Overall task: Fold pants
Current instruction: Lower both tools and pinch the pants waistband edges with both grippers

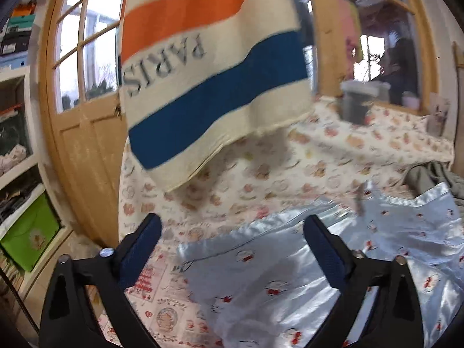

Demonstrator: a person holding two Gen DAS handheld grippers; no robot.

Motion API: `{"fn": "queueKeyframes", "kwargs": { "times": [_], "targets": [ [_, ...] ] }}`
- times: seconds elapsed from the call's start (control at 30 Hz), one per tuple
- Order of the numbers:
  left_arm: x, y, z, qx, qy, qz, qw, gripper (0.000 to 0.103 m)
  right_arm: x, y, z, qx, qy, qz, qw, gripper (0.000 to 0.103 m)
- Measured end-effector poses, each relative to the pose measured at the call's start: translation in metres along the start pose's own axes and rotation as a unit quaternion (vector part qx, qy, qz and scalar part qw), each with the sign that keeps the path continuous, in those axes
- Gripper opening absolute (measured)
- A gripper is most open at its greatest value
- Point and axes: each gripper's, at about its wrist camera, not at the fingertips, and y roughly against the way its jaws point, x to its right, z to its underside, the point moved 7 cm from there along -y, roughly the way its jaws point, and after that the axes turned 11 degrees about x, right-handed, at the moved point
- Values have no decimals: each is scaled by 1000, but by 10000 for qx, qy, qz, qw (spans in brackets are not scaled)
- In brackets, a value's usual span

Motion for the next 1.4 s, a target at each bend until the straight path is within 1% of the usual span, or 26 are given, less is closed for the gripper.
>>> {"fn": "queueKeyframes", "kwargs": {
  "times": [0.03,0.1,0.13,0.17,0.2,0.3,0.37,0.43,0.53,0.6,0.67,0.7,0.77,0.83,0.87,0.9,0.97,1.0,1.03,1.07,1.1,1.17,1.23,1.33,1.37,1.4],
  "targets": [
    [-4,-5,5,-95,-14,-28,10000,83,-11,-11,-1,-91,1,-192,9998,102],
    [-13,-17,15,-359,27,-141,9993,69,-27,-34,1,-341,-82,-520,9980,102],
    [-21,-26,21,-545,139,-150,9983,66,-36,-51,3,-561,-162,-734,9956,102],
    [-27,-34,26,-719,274,-140,9969,61,-43,-66,5,-745,-228,-862,9932,97],
    [-34,-42,32,-903,439,-145,9948,57,-50,-82,8,-955,-320,-982,9901,86],
    [-55,-63,45,-1230,908,-236,9880,55,-72,-138,22,-1751,-652,-1333,9733,72],
    [-65,-77,52,-1388,1013,-313,9846,51,-82,-167,34,-2155,-826,-1374,9633,68],
    [-71,-87,58,-1575,1145,-270,9805,46,-94,-197,49,-2529,-1004,-1406,9519,63],
    [-73,-91,65,-1655,1334,-86,9771,46,-107,-234,73,-2857,-859,-1162,9474,58],
    [-76,-93,70,-1686,1247,-154,9776,46,-112,-254,88,-3077,-795,-1089,9419,52],
    [-82,-98,75,-1773,1235,-231,9761,46,-114,-268,99,-3221,-902,-1140,9355,51],
    [-86,-100,79,-1838,1342,-251,9734,45,-116,-272,103,-3259,-972,-1200,9327,51],
    [-88,-105,85,-1967,1564,-128,9678,45,-119,-278,112,-3299,-1009,-1318,9293,50],
    [-87,-108,89,-2075,1620,-53,9647,45,-125,-284,120,-3311,-920,-1430,9281,49],
    [-85,-109,90,-2105,1599,-27,9644,45,-128,-284,121,-3344,-879,-1453,9270,45],
    [-85,-109,90,-2100,1603,-4,9645,45,-131,-285,126,-3399,-838,-1501,9246,37],
    [-84,-107,90,-2060,1650,50,9645,45,-137,-286,131,-3465,-834,-1605,9204,29],
    [-84,-107,90,-2066,1664,66,9641,45,-138,-285,131,-3386,-756,-1592,9243,22],
    [-84,-107,91,-2086,1682,58,9634,45,-140,-284,130,-3307,-635,-1561,9286,8],
    [-85,-108,92,-2109,1699,55,9626,45,-141,-283,130,-3261,-627,-1579,9299,6],
    [-85,-109,93,-2139,1712,76,9617,45,-141,-283,129,-3209,-630,-1589,9315,5],
    [-84,-111,95,-2199,1777,162,9591,45,-140,-282,124,-2993,-468,-1513,9409,4],
    [-82,-112,95,-2227,1911,338,9554,45,-134,-280,114,-2663,-229,-1190,9562,4],
    [-77,-115,99,-2315,2069,528,9491,45,-135,-278,103,-2493,-432,-1357,9579,4],
    [-76,-116,99,-2280,2098,555,9491,44,-133,-277,101,-2464,-464,-1393,9580,4],
    [-74,-116,98,-2261,2098,610,9493,34,-133,-276,98,-2423,-504,-1445,9581,4]
  ]
}}
